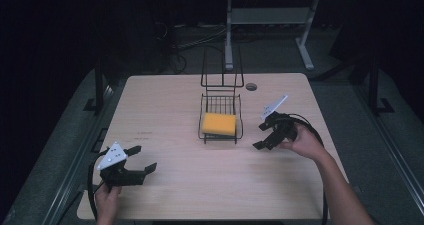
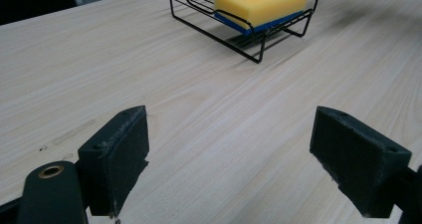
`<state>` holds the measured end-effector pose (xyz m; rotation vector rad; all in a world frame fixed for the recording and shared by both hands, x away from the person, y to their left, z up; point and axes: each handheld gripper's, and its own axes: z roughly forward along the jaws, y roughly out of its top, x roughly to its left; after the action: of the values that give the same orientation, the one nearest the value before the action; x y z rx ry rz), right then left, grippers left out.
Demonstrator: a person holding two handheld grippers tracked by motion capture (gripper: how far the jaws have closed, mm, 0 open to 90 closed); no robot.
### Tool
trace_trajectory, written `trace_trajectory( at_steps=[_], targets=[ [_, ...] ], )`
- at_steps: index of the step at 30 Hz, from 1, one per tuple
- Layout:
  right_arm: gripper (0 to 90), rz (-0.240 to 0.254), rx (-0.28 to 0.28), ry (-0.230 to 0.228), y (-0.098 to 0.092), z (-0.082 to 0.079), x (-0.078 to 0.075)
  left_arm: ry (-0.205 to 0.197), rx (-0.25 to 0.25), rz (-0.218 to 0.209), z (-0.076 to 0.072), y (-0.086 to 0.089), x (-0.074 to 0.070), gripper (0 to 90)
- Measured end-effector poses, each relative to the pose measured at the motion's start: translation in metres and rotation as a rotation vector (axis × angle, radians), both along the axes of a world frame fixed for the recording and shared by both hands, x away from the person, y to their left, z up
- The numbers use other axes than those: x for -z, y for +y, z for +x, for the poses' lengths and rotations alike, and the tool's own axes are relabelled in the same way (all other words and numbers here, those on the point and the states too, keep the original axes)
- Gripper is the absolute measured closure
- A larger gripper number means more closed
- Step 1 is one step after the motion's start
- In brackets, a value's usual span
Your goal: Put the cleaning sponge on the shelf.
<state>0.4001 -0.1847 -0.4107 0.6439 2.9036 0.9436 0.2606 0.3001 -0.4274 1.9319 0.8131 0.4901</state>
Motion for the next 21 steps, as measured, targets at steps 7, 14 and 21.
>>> trace_trajectory(
  at_steps=[7, 14, 21],
  targets=[
    [15.3, 0.001, 0.016, 0.005, -0.009, -0.006, 0.004, 0.002, 0.000, 0.002, 0.000, 0.000, 0.000, 15.0],
    [15.3, 0.001, 0.019, 0.009, -0.015, -0.011, 0.009, 0.002, 0.000, 0.003, 0.000, 0.000, 0.000, 15.0],
    [15.3, 0.001, 0.024, 0.009, -0.019, -0.017, 0.011, 0.003, 0.001, 0.005, -0.001, -0.001, 0.000, 15.0]
  ],
)
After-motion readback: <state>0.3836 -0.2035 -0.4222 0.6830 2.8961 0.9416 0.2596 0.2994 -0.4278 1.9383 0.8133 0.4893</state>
